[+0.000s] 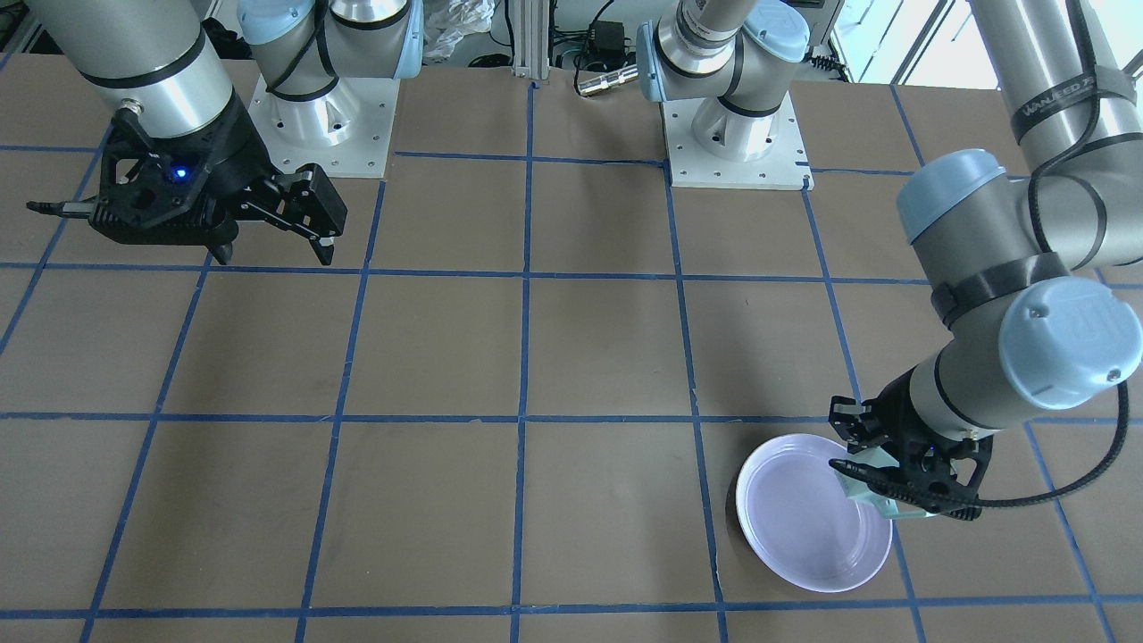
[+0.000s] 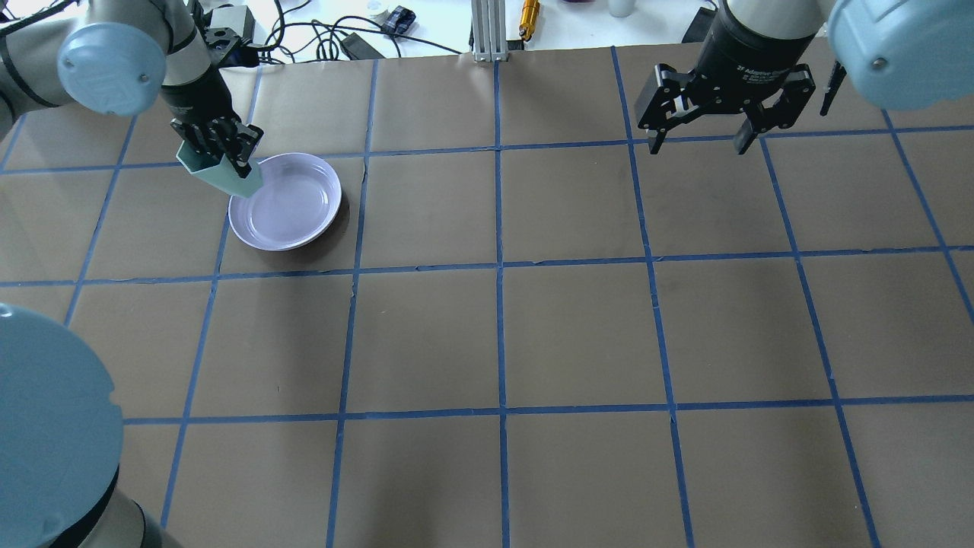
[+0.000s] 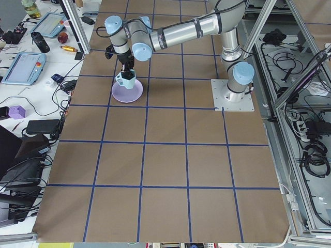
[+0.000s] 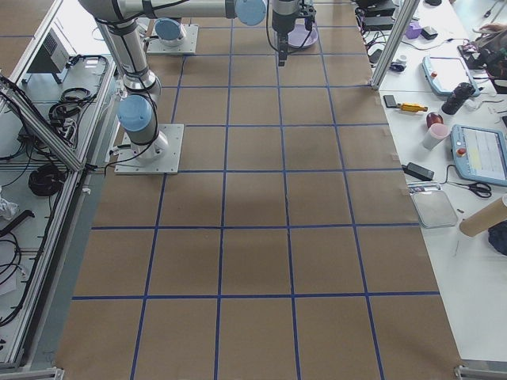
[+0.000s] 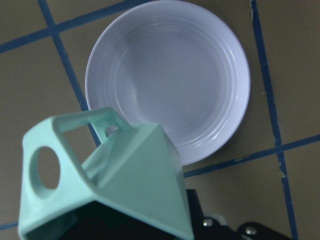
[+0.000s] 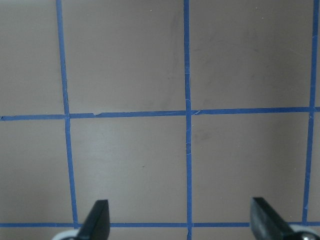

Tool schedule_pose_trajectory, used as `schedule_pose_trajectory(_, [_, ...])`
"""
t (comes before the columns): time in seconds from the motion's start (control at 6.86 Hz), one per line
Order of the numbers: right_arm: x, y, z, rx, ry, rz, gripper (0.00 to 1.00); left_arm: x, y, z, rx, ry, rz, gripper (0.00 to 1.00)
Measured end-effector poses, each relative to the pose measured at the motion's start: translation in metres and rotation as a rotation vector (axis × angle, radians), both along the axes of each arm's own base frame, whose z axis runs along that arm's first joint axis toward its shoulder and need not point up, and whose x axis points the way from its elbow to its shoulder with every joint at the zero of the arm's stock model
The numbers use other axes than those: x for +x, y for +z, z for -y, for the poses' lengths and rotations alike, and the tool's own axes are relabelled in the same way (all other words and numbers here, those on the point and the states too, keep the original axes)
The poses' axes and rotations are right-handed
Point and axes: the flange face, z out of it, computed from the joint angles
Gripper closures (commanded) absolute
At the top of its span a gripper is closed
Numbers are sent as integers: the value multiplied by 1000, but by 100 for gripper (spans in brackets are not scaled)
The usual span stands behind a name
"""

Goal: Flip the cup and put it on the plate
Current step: 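Lift the mug with the left gripper, rotating it upright toward the plate, then lower the upright mug onto the white plate with the left gripper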

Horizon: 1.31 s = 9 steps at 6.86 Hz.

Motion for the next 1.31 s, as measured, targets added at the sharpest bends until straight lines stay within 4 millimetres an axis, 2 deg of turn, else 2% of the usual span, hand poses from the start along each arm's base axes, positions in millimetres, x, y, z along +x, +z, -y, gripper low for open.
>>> schedule_pose_trajectory(0.29, [0, 0, 0, 0, 0, 0, 0, -15, -34, 10, 31, -69, -6, 100])
schedule_pose_trajectory(0.44, [0, 0, 0, 0, 0, 0, 0, -19, -44, 13, 38, -90, -7, 100])
schedule_pose_trajectory(0.88, [0, 0, 0, 0, 0, 0, 0, -23, -62, 15, 62, -112, -5, 100])
schedule_pose_trajectory(1.02, [0, 0, 0, 0, 0, 0, 0, -24, -69, 15, 73, -113, -6, 78])
schedule_pose_trajectory(1.17, [0, 0, 0, 0, 0, 0, 0, -24, -74, 15, 80, -111, -6, 16])
schedule_pose_trajectory(1.31, [0, 0, 0, 0, 0, 0, 0, -25, -78, 15, 86, -105, -6, 0])
